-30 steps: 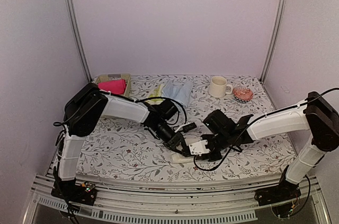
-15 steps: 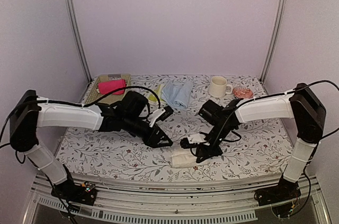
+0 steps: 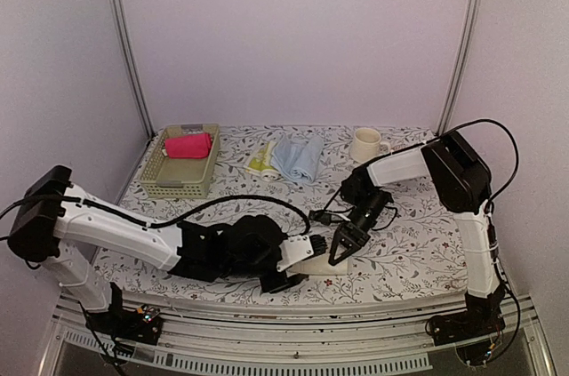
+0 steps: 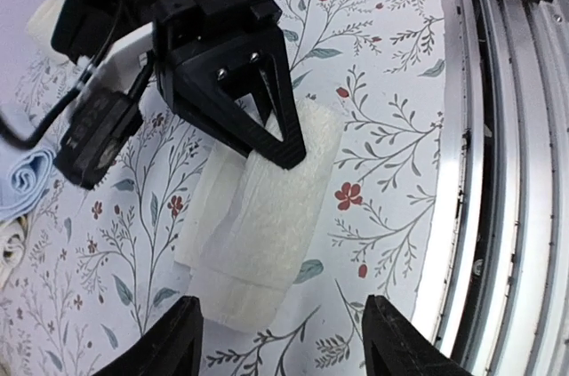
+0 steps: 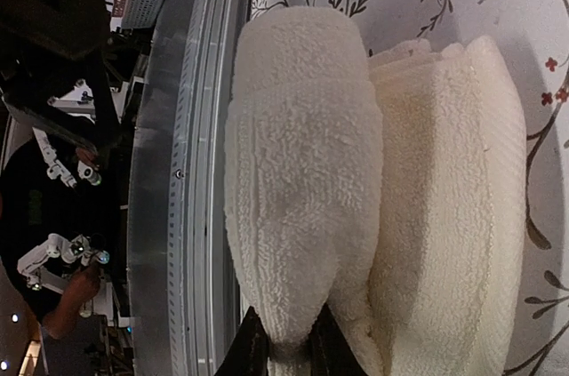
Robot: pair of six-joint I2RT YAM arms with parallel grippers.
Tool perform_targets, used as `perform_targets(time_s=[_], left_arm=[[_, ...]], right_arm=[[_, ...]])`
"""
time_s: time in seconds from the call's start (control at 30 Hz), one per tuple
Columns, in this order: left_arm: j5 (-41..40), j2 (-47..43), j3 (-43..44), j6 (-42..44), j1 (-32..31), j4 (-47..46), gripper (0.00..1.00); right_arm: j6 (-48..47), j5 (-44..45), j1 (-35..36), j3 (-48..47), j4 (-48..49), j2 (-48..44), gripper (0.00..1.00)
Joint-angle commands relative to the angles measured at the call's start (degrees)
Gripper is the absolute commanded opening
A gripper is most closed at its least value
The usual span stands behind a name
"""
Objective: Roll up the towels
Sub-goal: Roll the towel at the center of the board.
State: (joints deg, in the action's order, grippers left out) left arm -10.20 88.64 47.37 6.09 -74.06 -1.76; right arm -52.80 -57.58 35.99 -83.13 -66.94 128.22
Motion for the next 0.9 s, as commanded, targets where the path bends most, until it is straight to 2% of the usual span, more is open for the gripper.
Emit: perform_targets(time_s=[0.0,0.23,0.43,0.7,0.8,0.87], left_arm=[[-8.85,9.29,8.13,11.57,-1.94,1.71,0.64],[-10.78,19.81,14.23,21.78,-2.84,1.84,0.65],[-8.99,23.26,16.58,24.01,-2.97,2.69,0.65],[-14.41,31.67,20.45,27.09,-3.10,3.13,0.61],[-15.25,34.10,21.78,28.49,-2.82,4.25,0.57],[-14.24,35.51,22.89,28.39,-2.32,6.12,0.52]], right_arm=[[-1.80,-0.71,-0.47,-1.80,-7.40,4.75,0.14],[-2.43,-3.99,-1.41,-3.51,-11.14,9.83,0.15],[-1.90,-5.54,-2.18,-3.59,-11.23,11.65,0.15],[-2.05,-6.88,-2.68,-3.89,-11.20,11.39,0.18],[-2.07,-6.51,-2.90,-3.69,-11.27,9.82,0.32],[-2.21,-6.30,-3.56,-3.11,-11.28,7.89,0.46]])
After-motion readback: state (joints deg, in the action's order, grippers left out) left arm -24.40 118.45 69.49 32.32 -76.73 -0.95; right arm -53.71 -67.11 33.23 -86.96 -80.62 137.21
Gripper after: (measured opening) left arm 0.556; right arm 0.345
